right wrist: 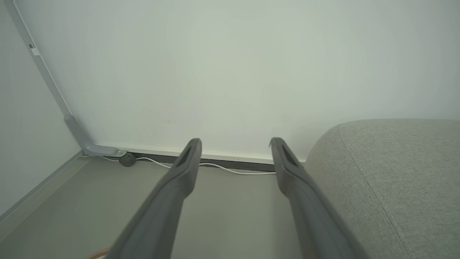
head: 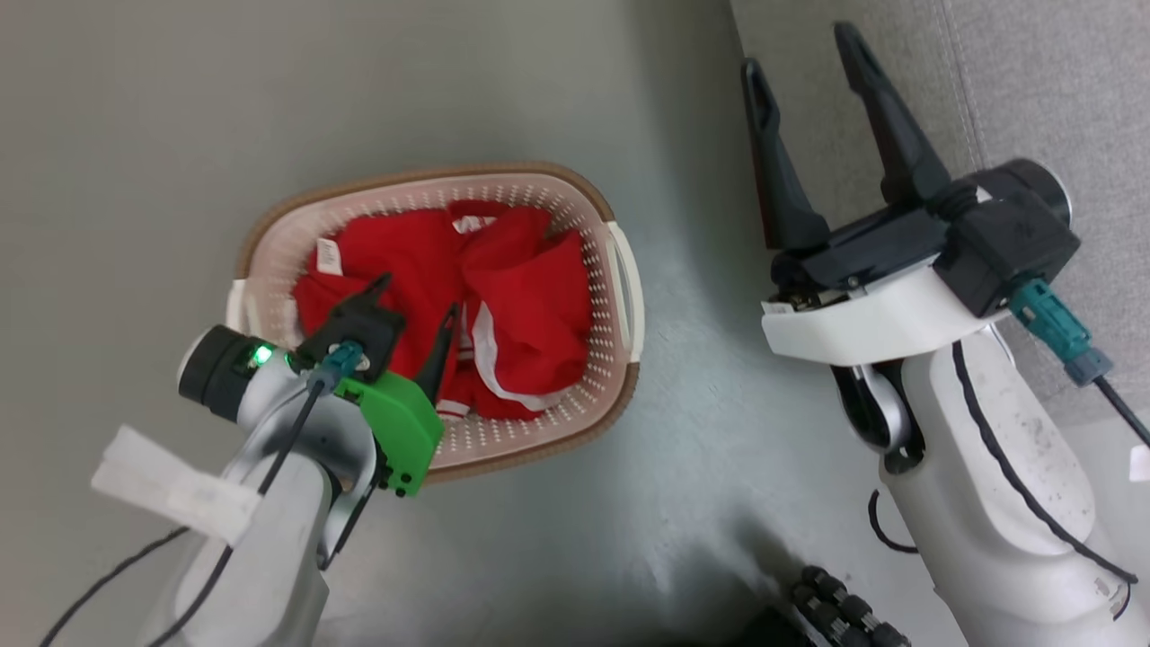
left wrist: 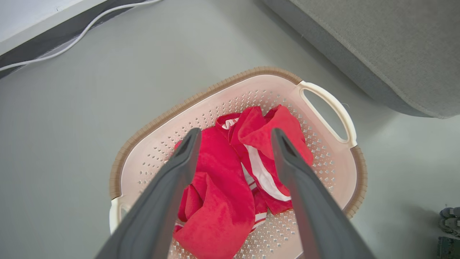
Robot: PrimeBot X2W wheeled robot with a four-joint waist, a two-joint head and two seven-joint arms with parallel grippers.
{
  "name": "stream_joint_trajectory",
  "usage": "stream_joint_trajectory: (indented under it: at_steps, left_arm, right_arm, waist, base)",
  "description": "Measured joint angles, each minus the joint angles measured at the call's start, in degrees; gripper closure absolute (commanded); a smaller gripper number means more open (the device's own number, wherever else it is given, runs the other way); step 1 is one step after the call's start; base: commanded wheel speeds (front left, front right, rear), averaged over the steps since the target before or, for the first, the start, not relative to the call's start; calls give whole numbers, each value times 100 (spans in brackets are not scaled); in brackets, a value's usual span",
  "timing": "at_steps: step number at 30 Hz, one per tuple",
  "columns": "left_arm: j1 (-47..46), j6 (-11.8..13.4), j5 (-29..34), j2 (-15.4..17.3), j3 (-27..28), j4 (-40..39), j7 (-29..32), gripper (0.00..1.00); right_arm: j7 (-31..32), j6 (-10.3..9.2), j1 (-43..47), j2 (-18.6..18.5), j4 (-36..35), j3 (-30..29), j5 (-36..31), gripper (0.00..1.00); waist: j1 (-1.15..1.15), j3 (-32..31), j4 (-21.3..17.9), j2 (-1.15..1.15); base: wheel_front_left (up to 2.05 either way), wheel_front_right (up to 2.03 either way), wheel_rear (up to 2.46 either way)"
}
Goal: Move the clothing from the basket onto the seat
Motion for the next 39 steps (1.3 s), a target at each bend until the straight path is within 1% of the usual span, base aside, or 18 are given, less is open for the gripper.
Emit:
stream_joint_trajectory:
  at_steps: [3,6,8,15,20,23,25,30,33,39]
  left_arm:
    - [-124,0,-44,63,2,80,316,0]
    - [-179,0,-232,119,82,168,681,0]
    - [-243,0,-269,227,157,207,888,0]
    - [-671,0,-327,548,423,127,1377,0]
    - [-714,0,-611,592,456,244,1724,0]
    - [-726,0,-622,621,431,288,1939,0]
    - [-731,0,-614,634,433,301,2014,0]
    - [-836,0,-548,829,483,312,2198,0]
    - [-934,0,-490,886,494,271,2299,0]
    - [-992,10,-253,993,475,209,2439,0]
  right_arm:
    - [0,0,-159,48,-97,-19,7,0]
    - [0,0,-346,87,-220,-19,11,0]
    - [0,1,-474,90,-291,-3,14,0]
    - [-1,19,-828,109,-456,56,42,0]
    - [-1,-16,-907,120,-448,78,153,0]
    - [-1,-107,-908,120,-454,113,337,0]
    - [-1,-114,-909,119,-459,126,375,0]
    - [-1,-164,-948,122,-500,175,565,0]
    - [-1,-215,-979,122,-506,180,608,0]
    - [-1,-220,-1026,122,-505,222,644,0]
  waist:
    - [0,242,-113,0]
    - [0,484,-229,0]
    - [0,645,-310,0]
    - [0,1204,-609,0]
    - [0,1511,-851,0]
    - [0,1642,-978,0]
    - [0,1678,-1012,0]
    - [0,1805,-1132,0]
    - [0,1837,-1159,0]
    - [-1,1828,-1140,0]
  base:
    - [0,0,0]
    - [0,0,0]
    - [0,0,0]
    - [0,0,0]
    - [0,0,0]
    - [0,0,0]
    - [0,0,0]
    - [0,0,0]
    - [0,0,0]
    - [0,0,0]
